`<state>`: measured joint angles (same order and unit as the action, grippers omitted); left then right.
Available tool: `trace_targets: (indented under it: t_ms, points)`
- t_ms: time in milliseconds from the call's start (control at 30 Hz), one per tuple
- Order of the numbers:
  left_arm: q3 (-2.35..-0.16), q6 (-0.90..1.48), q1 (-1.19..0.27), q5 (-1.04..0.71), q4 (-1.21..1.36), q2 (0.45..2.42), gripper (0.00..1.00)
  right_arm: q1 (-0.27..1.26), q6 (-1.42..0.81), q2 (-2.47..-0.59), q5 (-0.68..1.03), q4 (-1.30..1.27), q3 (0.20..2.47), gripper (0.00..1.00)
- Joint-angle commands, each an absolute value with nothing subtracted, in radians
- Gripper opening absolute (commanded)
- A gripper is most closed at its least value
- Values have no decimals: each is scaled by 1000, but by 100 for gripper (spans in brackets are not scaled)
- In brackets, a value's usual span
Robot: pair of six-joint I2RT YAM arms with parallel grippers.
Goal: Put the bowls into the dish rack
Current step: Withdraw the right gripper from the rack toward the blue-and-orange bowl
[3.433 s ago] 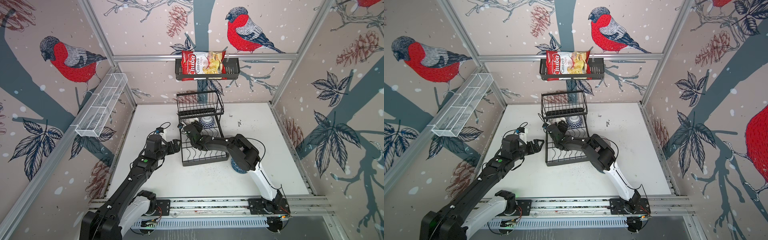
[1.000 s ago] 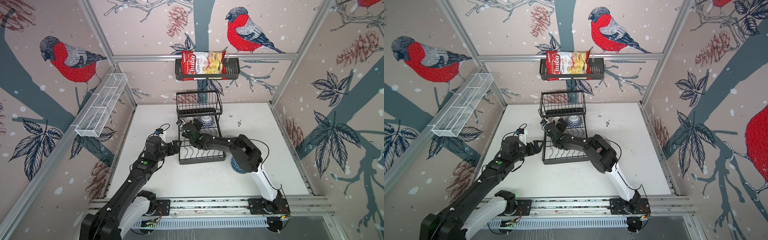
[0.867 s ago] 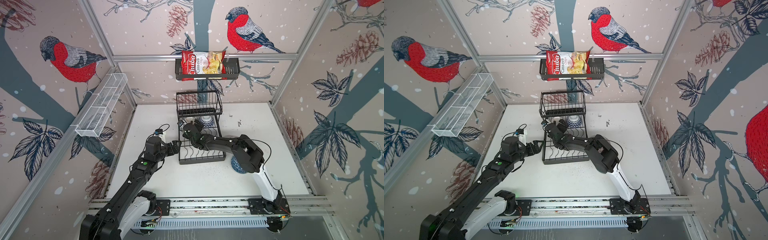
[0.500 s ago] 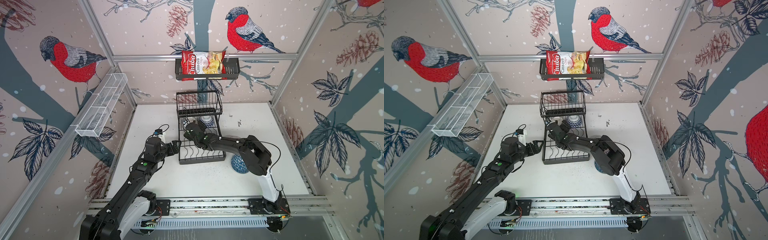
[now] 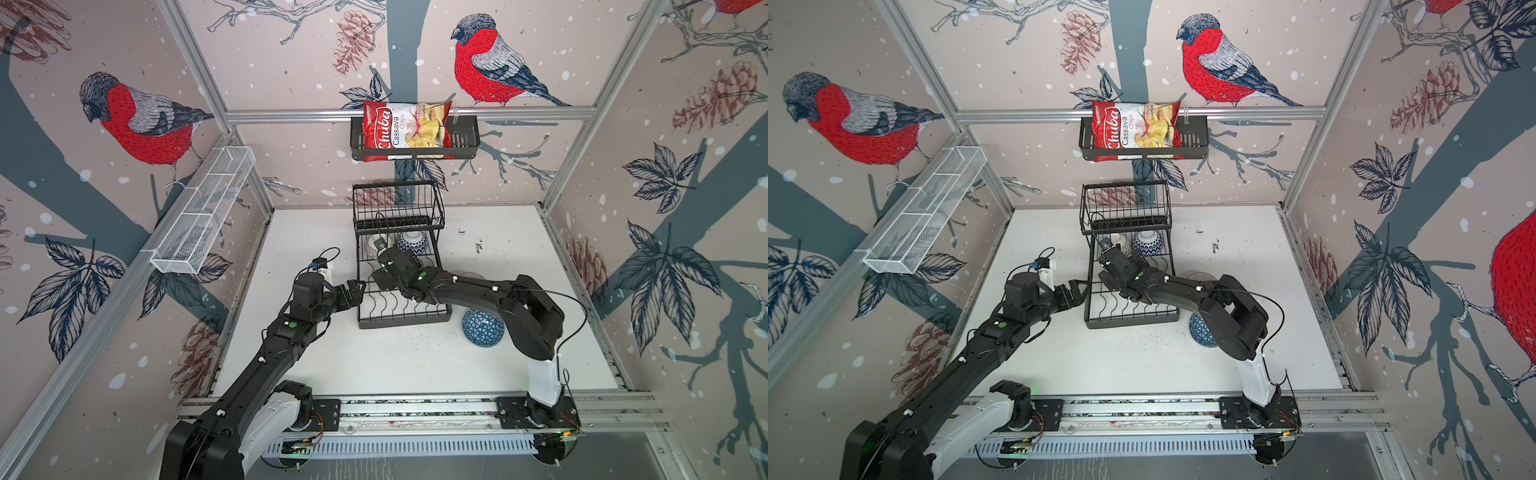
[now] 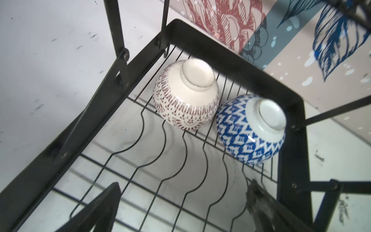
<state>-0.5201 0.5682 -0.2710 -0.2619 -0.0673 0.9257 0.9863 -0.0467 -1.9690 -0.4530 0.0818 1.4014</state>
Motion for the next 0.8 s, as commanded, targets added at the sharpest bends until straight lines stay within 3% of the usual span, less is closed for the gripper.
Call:
trace_targets:
  t_ms: [0, 267, 767]
  points:
    - [-531, 552, -270, -281, -27, 936, 96, 994, -132, -1927, -409, 115, 1361, 98]
    - [-549, 552, -272, -295, -28, 957, 95, 998, -186, -1802, -381, 88, 1265, 98]
    - [-650, 539, -419, -199, -83, 1033, 93, 971, -330, -1576, -551, 233, 1184, 99]
